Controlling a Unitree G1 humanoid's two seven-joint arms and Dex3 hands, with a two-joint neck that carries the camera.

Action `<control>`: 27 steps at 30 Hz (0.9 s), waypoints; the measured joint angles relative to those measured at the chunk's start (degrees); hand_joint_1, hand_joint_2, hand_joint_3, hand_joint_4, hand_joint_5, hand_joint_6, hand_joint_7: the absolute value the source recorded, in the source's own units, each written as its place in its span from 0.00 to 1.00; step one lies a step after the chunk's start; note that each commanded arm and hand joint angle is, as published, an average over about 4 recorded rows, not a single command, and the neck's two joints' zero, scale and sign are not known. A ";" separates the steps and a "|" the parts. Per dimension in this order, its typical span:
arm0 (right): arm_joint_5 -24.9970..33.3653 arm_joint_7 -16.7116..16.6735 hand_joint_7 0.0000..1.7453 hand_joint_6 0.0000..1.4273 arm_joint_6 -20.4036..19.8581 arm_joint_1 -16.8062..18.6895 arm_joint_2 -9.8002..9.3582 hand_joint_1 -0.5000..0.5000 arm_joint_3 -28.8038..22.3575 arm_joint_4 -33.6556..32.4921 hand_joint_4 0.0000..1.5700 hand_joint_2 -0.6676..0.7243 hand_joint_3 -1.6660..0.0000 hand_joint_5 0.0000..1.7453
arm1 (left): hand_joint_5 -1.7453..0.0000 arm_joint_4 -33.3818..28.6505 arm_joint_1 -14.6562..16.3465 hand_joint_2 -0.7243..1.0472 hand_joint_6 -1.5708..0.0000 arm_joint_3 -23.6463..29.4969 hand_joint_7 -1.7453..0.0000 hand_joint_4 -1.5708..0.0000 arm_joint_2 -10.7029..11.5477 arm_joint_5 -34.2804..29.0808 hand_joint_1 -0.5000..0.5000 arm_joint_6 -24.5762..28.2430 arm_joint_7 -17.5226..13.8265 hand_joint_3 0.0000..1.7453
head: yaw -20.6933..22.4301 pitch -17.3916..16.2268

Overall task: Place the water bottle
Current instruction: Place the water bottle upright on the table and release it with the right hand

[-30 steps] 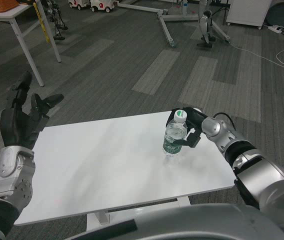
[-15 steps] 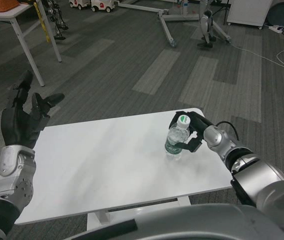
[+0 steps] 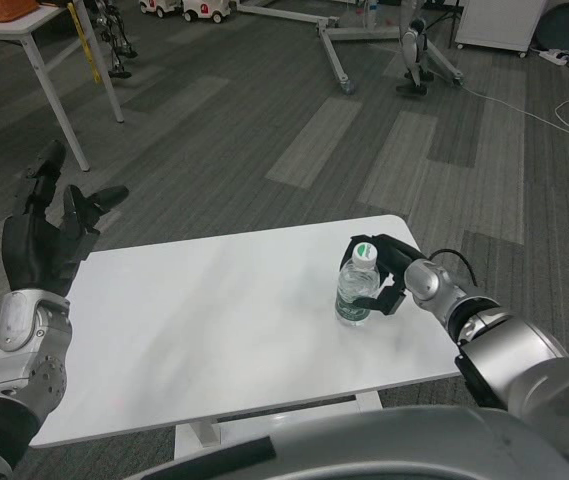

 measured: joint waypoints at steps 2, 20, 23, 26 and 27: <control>-0.22 -0.27 0.90 0.76 -0.01 -0.32 0.13 0.04 -0.02 0.55 0.95 0.14 0.24 0.72 | 0.59 0.04 0.00 1.00 0.83 0.00 0.88 0.55 0.00 0.00 0.03 0.00 0.00 0.45 | 0.00 0.00; -0.97 -0.64 0.92 0.43 -0.01 -0.78 0.58 0.04 -0.16 1.24 0.47 0.09 0.24 0.93 | 0.59 0.15 0.00 1.00 0.83 -0.01 0.88 0.55 0.00 0.00 0.04 0.00 0.00 0.45 | 0.00 0.00; -0.94 0.08 0.89 0.24 0.00 -0.78 0.68 0.04 -0.17 1.28 0.10 0.09 0.24 0.93 | 0.59 0.15 0.00 1.00 0.83 -0.01 0.88 0.55 -0.01 0.00 0.04 0.00 0.00 0.45 | -0.03 0.03; -0.87 1.51 0.88 0.09 0.14 -0.83 0.75 0.04 -0.26 1.32 0.00 0.09 0.23 0.60 | 0.59 0.15 0.00 1.00 0.83 0.00 0.88 0.55 -0.01 0.00 0.04 0.00 0.00 0.45 | -0.12 0.13; -0.85 1.97 0.88 0.06 0.23 -0.85 0.75 0.04 -0.28 1.33 0.00 0.09 0.21 0.42 | 0.59 0.15 0.00 1.00 0.83 0.00 0.88 0.55 -0.01 0.00 0.04 0.00 0.00 0.45 | -0.12 0.13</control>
